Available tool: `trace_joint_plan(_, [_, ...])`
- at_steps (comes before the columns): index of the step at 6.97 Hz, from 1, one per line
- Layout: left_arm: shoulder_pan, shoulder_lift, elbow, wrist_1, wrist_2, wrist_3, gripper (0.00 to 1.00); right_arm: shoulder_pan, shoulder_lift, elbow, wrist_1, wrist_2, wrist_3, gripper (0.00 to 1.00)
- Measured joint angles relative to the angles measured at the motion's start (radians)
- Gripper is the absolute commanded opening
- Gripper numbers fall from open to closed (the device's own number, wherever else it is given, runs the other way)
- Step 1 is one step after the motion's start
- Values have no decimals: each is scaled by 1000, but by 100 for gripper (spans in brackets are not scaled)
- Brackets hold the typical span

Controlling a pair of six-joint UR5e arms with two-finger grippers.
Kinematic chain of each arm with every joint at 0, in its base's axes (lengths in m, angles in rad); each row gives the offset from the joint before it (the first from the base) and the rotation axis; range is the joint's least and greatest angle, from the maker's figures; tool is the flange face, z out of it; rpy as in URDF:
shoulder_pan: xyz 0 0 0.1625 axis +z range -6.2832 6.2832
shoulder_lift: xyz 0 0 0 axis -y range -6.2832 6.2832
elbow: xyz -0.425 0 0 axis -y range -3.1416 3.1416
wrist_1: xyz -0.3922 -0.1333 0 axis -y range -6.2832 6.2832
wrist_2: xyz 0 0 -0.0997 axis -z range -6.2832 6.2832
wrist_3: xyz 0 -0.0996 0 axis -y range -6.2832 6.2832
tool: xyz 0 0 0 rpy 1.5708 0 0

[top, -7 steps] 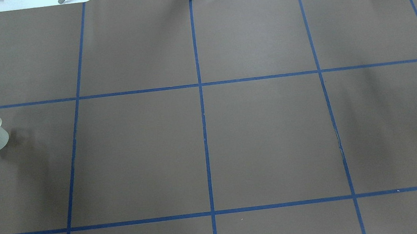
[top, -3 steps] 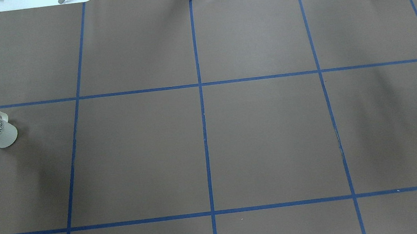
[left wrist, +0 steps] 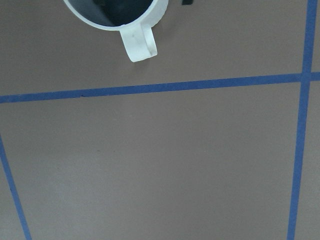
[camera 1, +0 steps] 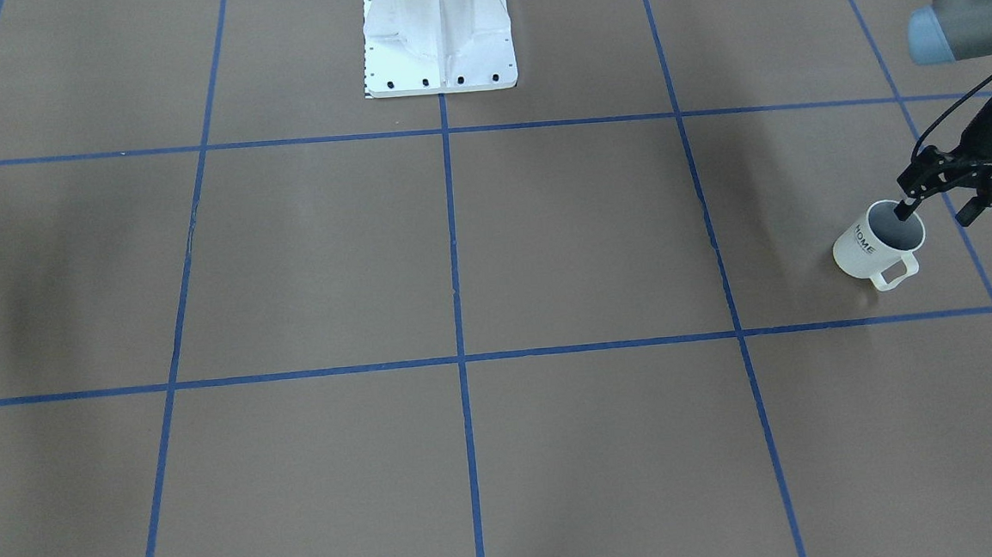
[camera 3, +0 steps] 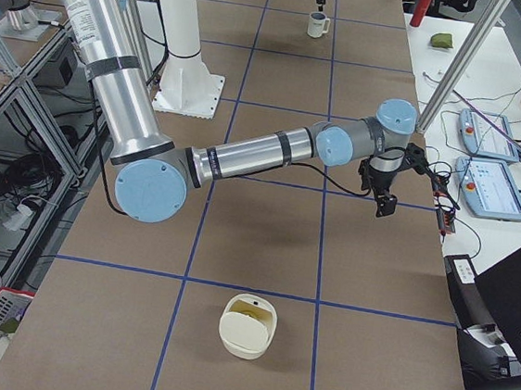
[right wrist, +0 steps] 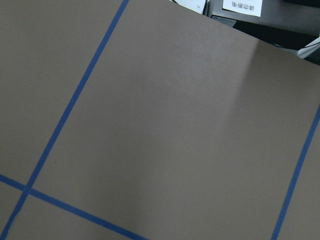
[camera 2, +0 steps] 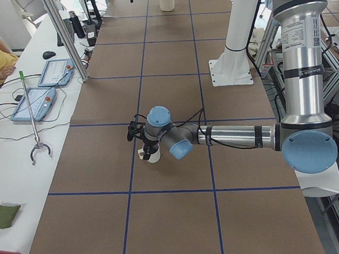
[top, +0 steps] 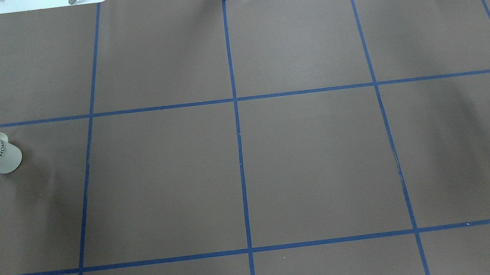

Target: Left arm hands cup to right arm to dump lemon

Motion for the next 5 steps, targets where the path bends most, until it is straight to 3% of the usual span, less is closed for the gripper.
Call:
trace_joint_plan(2, [-127,0,-5,156,-67,252,100,18,-90,21,-6,1,-1,100])
trace_joint_plan(4, [-273,-3,-7,364,-75,570,100,35,-178,28,-11,6,-3,100])
trace_joint_plan(5, [-317,-3,-7,441,-78,635,100,44,-220,30,-14,19,-3,100])
